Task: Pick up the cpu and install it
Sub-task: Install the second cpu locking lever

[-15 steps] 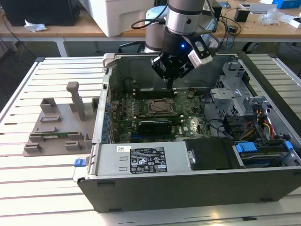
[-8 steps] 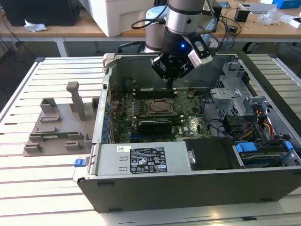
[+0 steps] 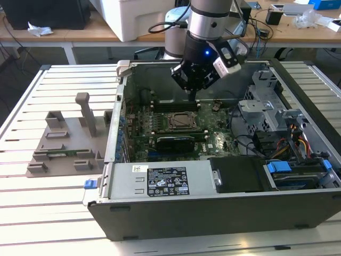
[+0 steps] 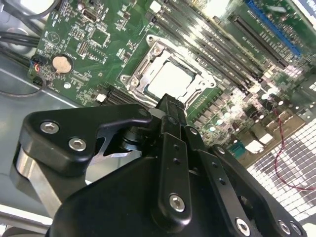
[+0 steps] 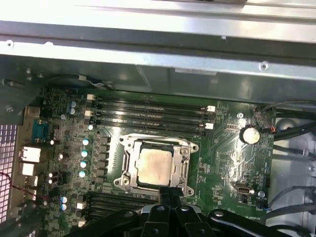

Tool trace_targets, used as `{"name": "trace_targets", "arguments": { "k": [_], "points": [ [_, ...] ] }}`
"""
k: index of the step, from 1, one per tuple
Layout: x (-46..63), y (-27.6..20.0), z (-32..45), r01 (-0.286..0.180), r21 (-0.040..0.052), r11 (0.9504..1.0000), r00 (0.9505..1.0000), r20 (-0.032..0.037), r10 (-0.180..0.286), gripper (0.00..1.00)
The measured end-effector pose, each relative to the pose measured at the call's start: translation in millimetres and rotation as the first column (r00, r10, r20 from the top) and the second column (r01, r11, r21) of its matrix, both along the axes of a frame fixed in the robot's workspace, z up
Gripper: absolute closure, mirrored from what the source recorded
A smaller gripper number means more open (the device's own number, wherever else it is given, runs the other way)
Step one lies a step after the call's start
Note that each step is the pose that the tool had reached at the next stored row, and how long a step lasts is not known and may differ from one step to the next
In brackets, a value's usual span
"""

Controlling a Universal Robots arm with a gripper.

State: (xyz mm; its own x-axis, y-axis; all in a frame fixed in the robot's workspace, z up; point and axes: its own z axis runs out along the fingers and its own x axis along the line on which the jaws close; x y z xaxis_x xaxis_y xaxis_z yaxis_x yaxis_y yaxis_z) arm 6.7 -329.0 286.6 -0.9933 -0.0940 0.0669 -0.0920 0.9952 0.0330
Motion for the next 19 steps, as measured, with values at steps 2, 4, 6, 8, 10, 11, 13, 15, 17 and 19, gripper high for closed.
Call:
{"name": "trace_targets", "arguments": {
  "k": [2, 4, 6, 8, 10, 11, 13, 15, 17, 19],
  "points": [
    [-1.7, -8.0, -0.4, 0.0, 0.0003, 1.0, 1.0, 0.0001, 0.0, 0.89],
    [-7.2, -19.3, -2.2, 0.0, 0.0045, 1.0, 1.0, 0.0001, 0.0, 0.89],
    [-10.4, -23.0, -6.6, 0.0, 0.0049, 1.0, 1.0, 0.0002, 0.0, 0.89],
    [-12.7, -27.2, -14.1, 0.0, 0.0046, 1.0, 1.0, 0.0, 0.0, 0.89],
    [-14.6, -32.0, -22.5, 0.0, 0.0046, 1.0, 1.0, -0.0002, 0.0, 0.89],
    [-16.8, -32.8, -26.3, 0.0, 0.0046, 1.0, 1.0, -0.0001, 0.0, 0.89],
    [-20.9, -33.9, -30.7, 0.0, 0.0047, 1.0, 1.0, -0.0001, 0.0, 0.89],
    [-27.4, -36.6, -39.6, -0.001, 0.0047, 1.0, 1.0, -0.0002, 0.001, 0.89],
    [-30.3, -36.6, -43.3, -0.001, 0.0048, 1.0, 1.0, -0.0001, 0.001, 0.89],
    [-36.2, -36.9, -50.7, -0.004, 0.0046, 1.0, 1.0, -0.0002, 0.004, 0.89]
  ]
}}
